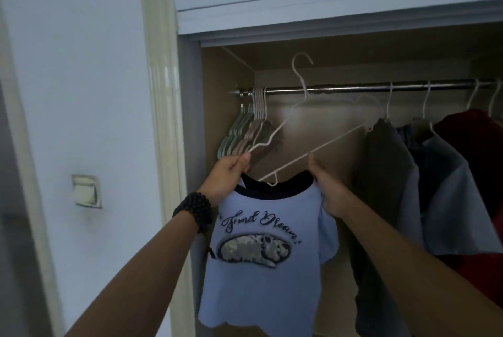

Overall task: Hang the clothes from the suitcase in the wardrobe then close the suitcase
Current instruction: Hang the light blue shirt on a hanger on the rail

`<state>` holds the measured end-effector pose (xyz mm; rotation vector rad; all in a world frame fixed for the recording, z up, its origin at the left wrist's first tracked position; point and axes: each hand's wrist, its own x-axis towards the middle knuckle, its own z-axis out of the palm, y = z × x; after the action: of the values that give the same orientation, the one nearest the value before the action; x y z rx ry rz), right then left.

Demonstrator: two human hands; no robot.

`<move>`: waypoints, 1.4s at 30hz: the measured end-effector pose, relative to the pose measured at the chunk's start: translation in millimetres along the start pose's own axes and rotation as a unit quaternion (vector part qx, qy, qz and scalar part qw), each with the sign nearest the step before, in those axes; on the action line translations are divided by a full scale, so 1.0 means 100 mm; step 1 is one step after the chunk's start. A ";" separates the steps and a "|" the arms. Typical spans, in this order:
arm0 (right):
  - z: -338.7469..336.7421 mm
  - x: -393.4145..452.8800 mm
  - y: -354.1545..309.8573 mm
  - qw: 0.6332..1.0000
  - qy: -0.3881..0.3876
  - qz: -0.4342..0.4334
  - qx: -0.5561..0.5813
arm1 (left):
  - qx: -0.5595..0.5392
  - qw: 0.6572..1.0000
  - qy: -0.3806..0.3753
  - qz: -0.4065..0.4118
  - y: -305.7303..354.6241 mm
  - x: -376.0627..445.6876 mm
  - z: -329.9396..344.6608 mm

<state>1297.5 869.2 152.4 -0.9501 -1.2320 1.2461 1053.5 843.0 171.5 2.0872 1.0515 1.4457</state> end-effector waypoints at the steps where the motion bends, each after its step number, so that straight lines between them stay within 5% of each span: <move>1: 0.06 -0.03 -0.07 0.999 0.010 0.004 0.031 | -0.012 1.000 -0.011 -0.006 0.02 -0.06 -0.04; 9: 0.33 -0.24 -0.35 0.980 0.165 -0.095 -0.059 | -0.041 0.992 -0.091 -0.075 -0.08 -0.38 -0.17; 13: 0.31 -0.38 -0.43 0.971 0.191 -0.130 -0.058 | 0.099 0.957 -0.215 -0.166 -0.22 -0.51 -0.11; 17: 0.24 -0.51 -0.40 0.968 0.191 -0.139 -0.080 | 0.015 0.952 -0.143 -0.269 -0.23 -0.54 -0.04; 22: 0.10 -0.64 -0.22 0.965 0.194 -0.144 -0.100 | -0.133 0.944 -0.068 -0.295 0.07 -0.32 -0.03; 29: -0.16 -0.70 0.03 0.957 0.234 -0.141 -0.096 | -0.154 0.935 -0.096 -0.304 0.42 -0.13 0.21; 38: -0.34 -0.94 0.23 0.949 0.102 -0.172 -0.245 | -0.183 0.938 -0.078 -0.283 0.58 0.06 0.83; 42: -0.57 -1.00 0.25 0.949 0.035 -0.113 -0.294 | -0.095 0.975 -0.085 -0.184 0.61 0.12 0.95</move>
<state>1359.1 780.0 105.1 -1.2189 -1.6450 0.6599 1164.7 822.0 183.1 1.7356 1.1122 1.1172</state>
